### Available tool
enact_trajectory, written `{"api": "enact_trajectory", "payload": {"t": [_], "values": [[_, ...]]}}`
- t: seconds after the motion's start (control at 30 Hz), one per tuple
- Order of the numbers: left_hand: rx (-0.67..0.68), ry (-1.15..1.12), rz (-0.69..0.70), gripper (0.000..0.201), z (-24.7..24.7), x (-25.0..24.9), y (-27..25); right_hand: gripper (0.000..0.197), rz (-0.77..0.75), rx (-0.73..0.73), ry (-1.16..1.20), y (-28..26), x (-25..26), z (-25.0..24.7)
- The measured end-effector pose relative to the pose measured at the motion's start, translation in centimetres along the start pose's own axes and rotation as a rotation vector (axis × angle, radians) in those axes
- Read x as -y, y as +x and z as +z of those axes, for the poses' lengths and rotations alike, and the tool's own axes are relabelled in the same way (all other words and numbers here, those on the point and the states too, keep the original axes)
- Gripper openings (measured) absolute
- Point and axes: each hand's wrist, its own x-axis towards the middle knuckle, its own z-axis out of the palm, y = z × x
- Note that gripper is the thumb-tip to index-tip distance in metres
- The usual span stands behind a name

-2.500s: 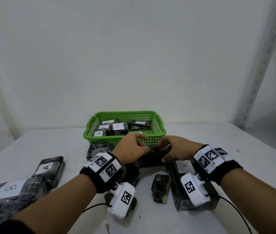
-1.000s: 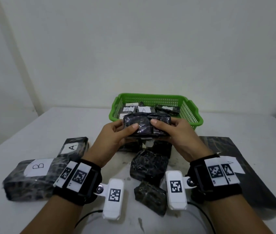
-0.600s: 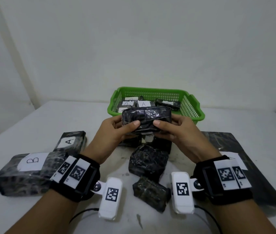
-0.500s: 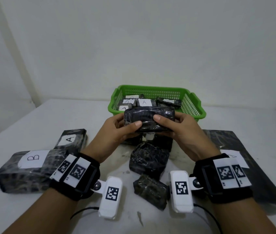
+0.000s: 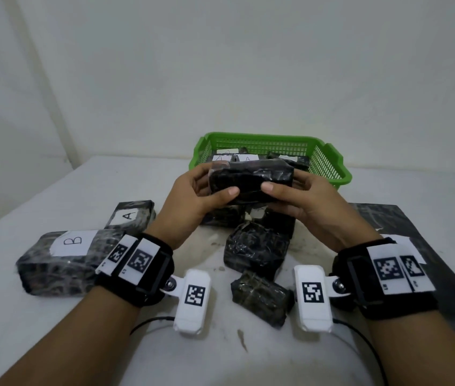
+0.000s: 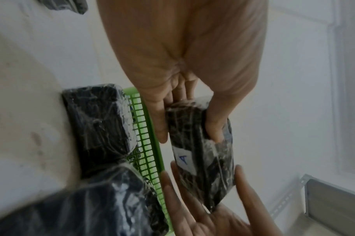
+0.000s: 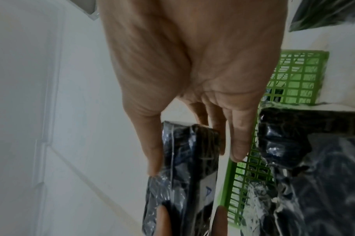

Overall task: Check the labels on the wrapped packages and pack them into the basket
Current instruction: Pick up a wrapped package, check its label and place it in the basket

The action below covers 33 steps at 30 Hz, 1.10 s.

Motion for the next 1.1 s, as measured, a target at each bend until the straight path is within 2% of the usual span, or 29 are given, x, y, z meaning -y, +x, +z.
{"api": "enact_trajectory", "payload": {"t": [0.13,0.2,0.27,0.33,0.43,0.53,0.63,0.7,0.77,0.83,0.97,1.1], "values": [[0.076,0.048,-0.001,0.069,-0.4,0.2,0.0,0.054,0.11,0.007,0.066,-0.2,0.5,-0.3],[0.116,0.037,-0.016,0.069,-0.2,0.3,0.0,0.044,0.105,-0.026,0.064,-0.1,0.3,-0.4],[0.124,-0.031,-0.096,0.069,0.2,0.2,0.0,0.035,0.07,-0.071,0.06,0.1,-0.1,-0.6],[0.092,-0.06,-0.145,0.058,0.7,0.3,0.1,0.037,0.043,-0.094,0.041,0.2,-0.4,-0.7],[-0.002,-0.007,-0.122,0.042,0.8,0.8,0.3,0.042,0.035,-0.09,0.003,0.2,-0.4,-0.5],[0.037,0.0,-0.124,0.043,0.7,0.9,0.2,0.062,0.043,-0.078,-0.049,0.3,-0.6,-0.4],[0.05,-0.036,-0.142,0.043,1.0,0.8,0.1,0.068,0.024,-0.084,-0.087,0.4,-0.7,-0.5],[0.011,-0.038,-0.127,0.046,1.0,0.7,0.2,0.062,0.044,-0.057,-0.048,0.3,-0.6,-0.5],[-0.017,-0.048,-0.111,0.049,0.8,0.6,0.2,0.046,0.071,-0.021,-0.015,0.2,-0.3,-0.6],[0.005,-0.051,-0.128,0.05,0.7,0.5,0.2,0.04,0.067,-0.019,-0.031,0.3,-0.1,-0.8],[0.024,0.019,-0.124,0.047,0.8,0.6,0.2,0.047,0.013,-0.036,-0.046,0.3,-0.3,-1.2],[0.068,0.011,-0.112,0.049,0.4,0.5,0.1,0.069,-0.038,-0.04,-0.091,0.3,-0.3,-0.8]]}}
